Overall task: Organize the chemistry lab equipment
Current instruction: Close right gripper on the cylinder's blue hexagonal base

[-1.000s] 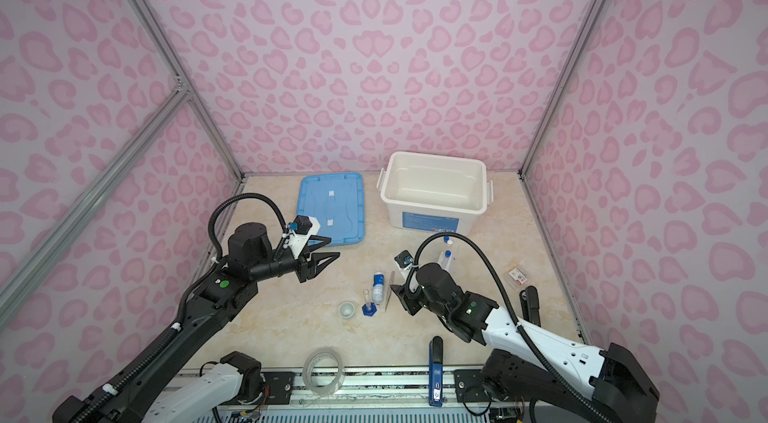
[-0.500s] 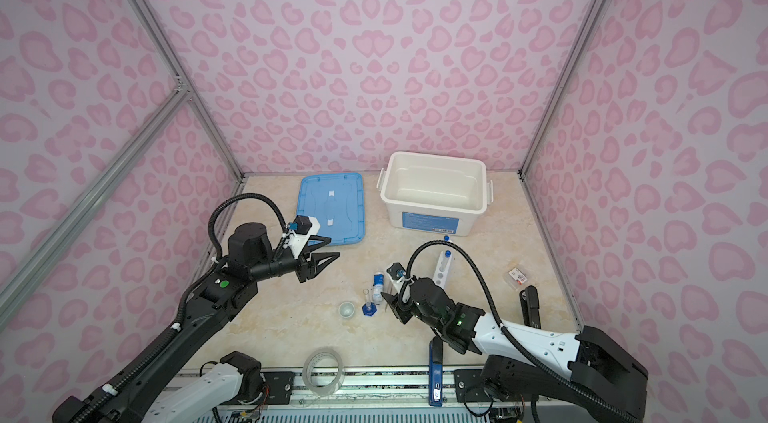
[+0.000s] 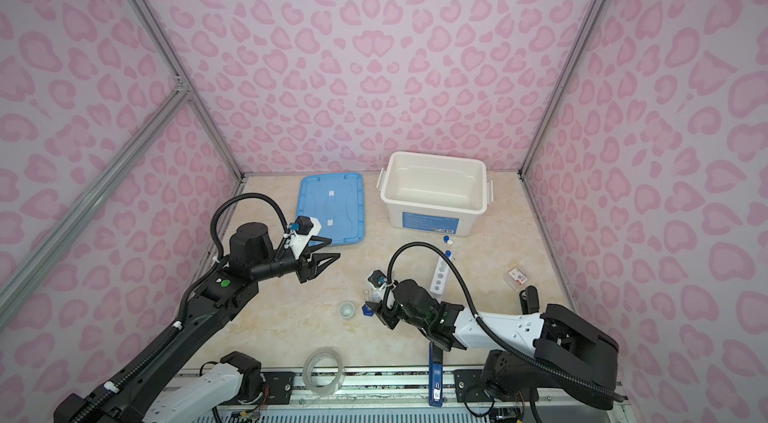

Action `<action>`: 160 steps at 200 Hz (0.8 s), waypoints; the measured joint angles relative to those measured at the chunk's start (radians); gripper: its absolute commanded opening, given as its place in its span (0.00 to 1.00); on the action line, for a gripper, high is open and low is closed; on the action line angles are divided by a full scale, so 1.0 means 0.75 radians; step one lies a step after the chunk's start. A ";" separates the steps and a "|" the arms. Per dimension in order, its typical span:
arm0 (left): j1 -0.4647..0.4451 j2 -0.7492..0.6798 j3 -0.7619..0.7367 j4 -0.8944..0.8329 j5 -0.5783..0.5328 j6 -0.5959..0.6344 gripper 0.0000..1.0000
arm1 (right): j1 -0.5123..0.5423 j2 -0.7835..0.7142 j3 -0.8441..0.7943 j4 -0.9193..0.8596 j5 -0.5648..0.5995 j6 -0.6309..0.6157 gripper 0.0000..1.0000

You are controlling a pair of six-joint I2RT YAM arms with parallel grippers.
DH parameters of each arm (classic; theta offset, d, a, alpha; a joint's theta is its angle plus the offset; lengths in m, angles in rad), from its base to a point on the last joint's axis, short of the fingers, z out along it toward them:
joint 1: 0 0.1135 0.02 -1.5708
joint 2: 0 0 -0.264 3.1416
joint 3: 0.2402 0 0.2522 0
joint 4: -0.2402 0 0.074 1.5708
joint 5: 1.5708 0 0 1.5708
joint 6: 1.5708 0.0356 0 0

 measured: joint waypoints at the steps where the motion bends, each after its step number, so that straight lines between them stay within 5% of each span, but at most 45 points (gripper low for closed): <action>1: 0.000 0.000 0.000 -0.001 0.000 0.001 0.54 | 0.000 0.004 0.002 0.006 -0.002 -0.002 0.54; 78: 0.000 0.008 0.000 -0.008 -0.014 0.005 0.54 | 0.002 0.162 0.079 0.099 -0.060 -0.032 0.47; 160: 0.000 0.017 0.000 -0.009 -0.016 0.014 0.53 | 0.008 0.173 0.095 0.107 -0.047 -0.036 0.26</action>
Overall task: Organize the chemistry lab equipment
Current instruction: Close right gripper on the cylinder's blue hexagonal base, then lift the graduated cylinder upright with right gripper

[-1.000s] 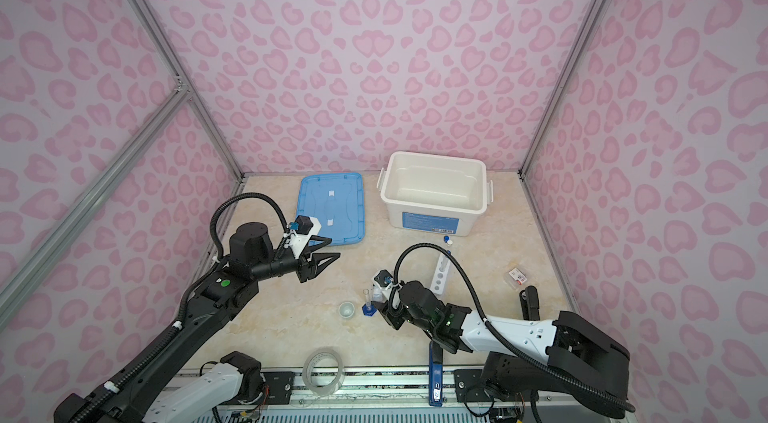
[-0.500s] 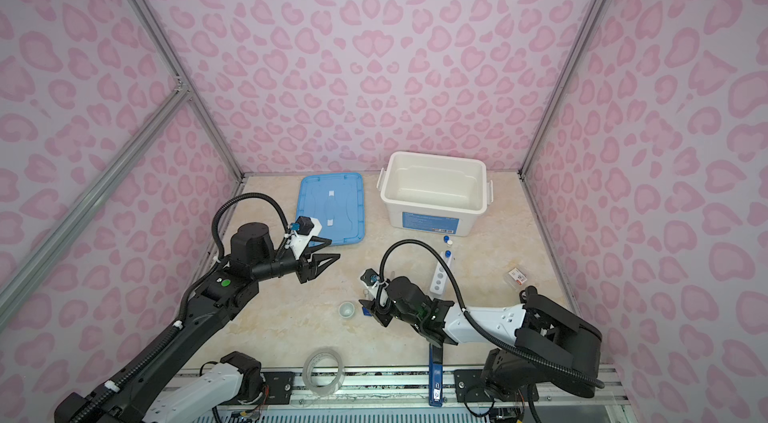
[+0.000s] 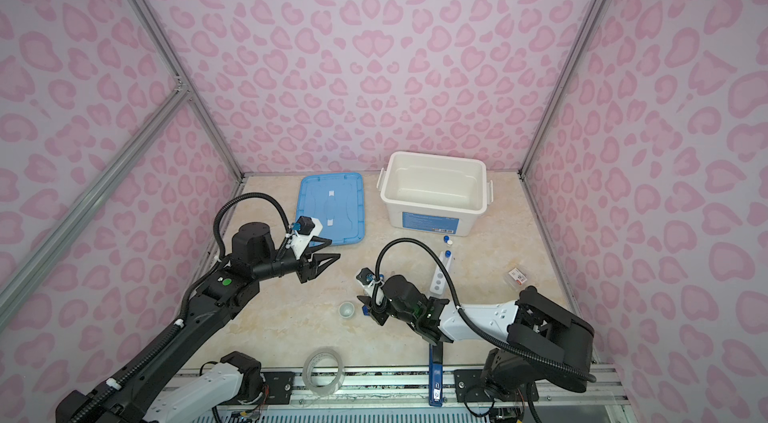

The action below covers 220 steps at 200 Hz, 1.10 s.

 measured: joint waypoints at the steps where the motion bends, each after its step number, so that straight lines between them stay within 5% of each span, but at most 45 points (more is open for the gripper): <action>1: 0.000 0.000 0.000 -0.001 0.000 0.000 0.53 | 0.000 0.000 0.000 0.000 0.001 -0.001 0.26; 126: 0.000 -0.005 0.000 -0.001 -0.015 0.005 0.52 | 0.000 -0.072 0.055 -0.090 0.003 -0.001 0.17; 169: 0.000 -0.016 0.000 -0.001 -0.026 0.006 0.52 | -0.021 -0.170 0.210 -0.272 0.003 -0.008 0.18; 220: 0.003 -0.054 0.000 -0.002 -0.050 0.010 0.52 | -0.209 -0.241 0.485 -0.545 -0.049 -0.058 0.18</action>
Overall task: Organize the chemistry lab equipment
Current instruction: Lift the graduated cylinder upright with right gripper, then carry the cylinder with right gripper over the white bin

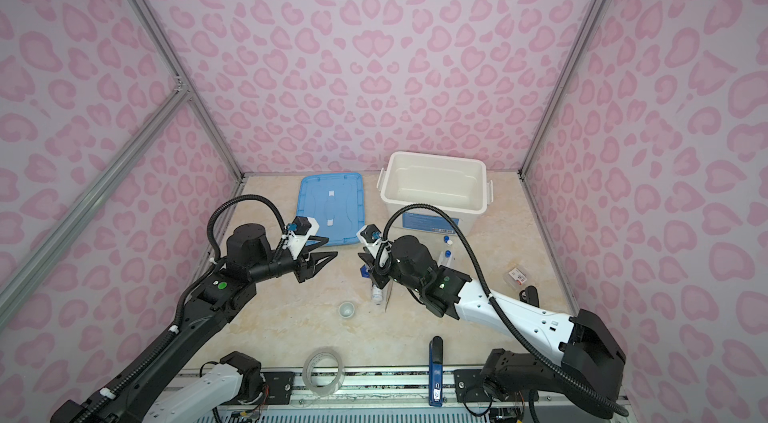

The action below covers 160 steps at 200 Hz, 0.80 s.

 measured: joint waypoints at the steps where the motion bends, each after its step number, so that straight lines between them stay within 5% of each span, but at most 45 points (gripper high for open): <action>1: 0.000 0.000 0.000 0.000 0.000 0.000 0.52 | -0.007 0.000 0.008 -0.009 0.000 -0.003 0.18; 70: 0.003 -0.020 -0.014 -0.001 -0.013 0.000 0.51 | -0.238 0.142 0.514 -0.405 -0.032 -0.095 0.19; 160: 0.005 0.000 -0.016 -0.001 -0.009 -0.001 0.51 | -0.414 0.363 0.850 -0.601 -0.034 -0.183 0.19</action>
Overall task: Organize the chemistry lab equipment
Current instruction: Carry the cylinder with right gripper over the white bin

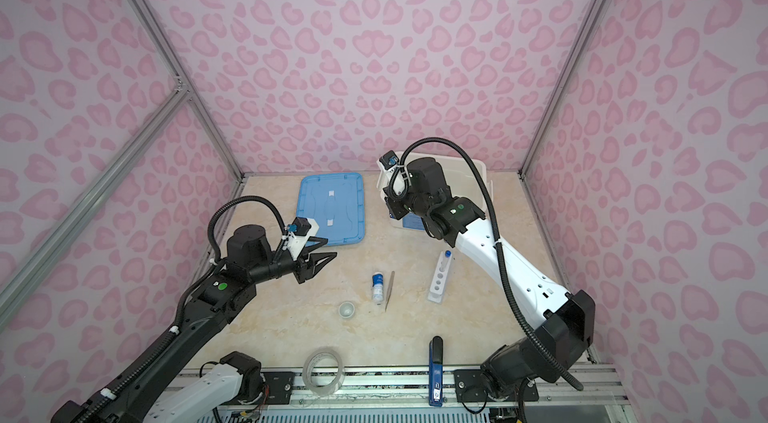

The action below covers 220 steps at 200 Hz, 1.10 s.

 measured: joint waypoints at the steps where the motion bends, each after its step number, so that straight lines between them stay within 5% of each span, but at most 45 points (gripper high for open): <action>1: 0.000 0.000 0.000 0.000 0.000 0.000 0.51 | -0.003 0.004 0.005 0.001 0.000 -0.001 0.19; 112: 0.000 0.020 0.036 -0.006 0.004 -0.007 0.51 | -0.269 0.498 0.344 0.146 -0.143 0.008 0.19; 220: 0.000 -0.004 0.037 -0.014 -0.030 -0.070 0.51 | -0.366 0.895 0.570 0.248 -0.284 -0.002 0.19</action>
